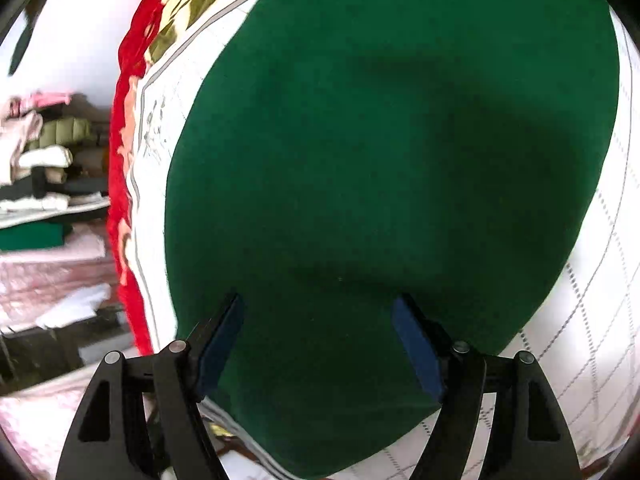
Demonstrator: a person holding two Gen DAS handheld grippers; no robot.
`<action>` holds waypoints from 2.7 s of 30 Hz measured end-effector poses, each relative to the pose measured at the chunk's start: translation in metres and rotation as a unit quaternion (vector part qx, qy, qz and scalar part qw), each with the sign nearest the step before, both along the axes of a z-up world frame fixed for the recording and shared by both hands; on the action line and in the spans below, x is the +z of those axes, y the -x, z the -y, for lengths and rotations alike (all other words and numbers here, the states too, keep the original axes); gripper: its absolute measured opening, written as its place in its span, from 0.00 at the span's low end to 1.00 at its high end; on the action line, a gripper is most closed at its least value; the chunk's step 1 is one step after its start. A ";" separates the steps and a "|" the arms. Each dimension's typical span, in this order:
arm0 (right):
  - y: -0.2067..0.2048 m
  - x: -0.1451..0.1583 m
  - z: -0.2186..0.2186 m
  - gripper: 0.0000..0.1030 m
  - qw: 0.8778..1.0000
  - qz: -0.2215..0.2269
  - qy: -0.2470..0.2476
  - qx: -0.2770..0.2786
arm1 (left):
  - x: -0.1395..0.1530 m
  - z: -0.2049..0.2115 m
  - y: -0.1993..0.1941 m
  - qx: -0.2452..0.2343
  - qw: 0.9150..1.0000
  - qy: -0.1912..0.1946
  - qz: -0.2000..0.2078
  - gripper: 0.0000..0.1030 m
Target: Fold large clothes
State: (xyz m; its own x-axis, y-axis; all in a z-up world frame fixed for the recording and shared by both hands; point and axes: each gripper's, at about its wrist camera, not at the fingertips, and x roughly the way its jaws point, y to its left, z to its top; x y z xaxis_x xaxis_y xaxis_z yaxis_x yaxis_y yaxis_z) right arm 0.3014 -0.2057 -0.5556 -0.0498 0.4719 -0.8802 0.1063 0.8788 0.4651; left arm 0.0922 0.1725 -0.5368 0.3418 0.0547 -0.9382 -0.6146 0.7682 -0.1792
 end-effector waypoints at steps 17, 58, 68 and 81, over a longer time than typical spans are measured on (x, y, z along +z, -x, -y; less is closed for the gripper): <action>-0.053 0.068 0.031 0.76 0.997 0.074 0.029 0.010 | 0.010 -0.016 0.017 0.058 0.997 -0.006 -0.050 0.70; -0.088 -0.027 0.281 0.15 0.942 0.025 -0.125 -0.310 | -0.056 0.121 -0.240 -0.134 0.987 -0.033 -0.087 1.00; -0.019 0.054 0.279 0.41 0.979 0.042 0.170 -0.101 | -0.017 0.183 -0.191 -0.150 0.986 -0.028 -0.074 1.00; -0.151 -0.035 0.023 0.29 0.970 0.031 0.128 0.204 | -0.079 0.146 -0.206 -0.077 0.992 -0.007 -0.101 1.00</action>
State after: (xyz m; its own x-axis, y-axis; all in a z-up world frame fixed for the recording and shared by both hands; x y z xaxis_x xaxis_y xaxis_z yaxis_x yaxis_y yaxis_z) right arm 0.4519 -0.2288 -0.5903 -0.1292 0.1888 -0.9735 -0.2957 0.9297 0.2196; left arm 0.2982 0.0263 -0.6157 0.1524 0.0290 -0.9879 -0.5117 0.8575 -0.0538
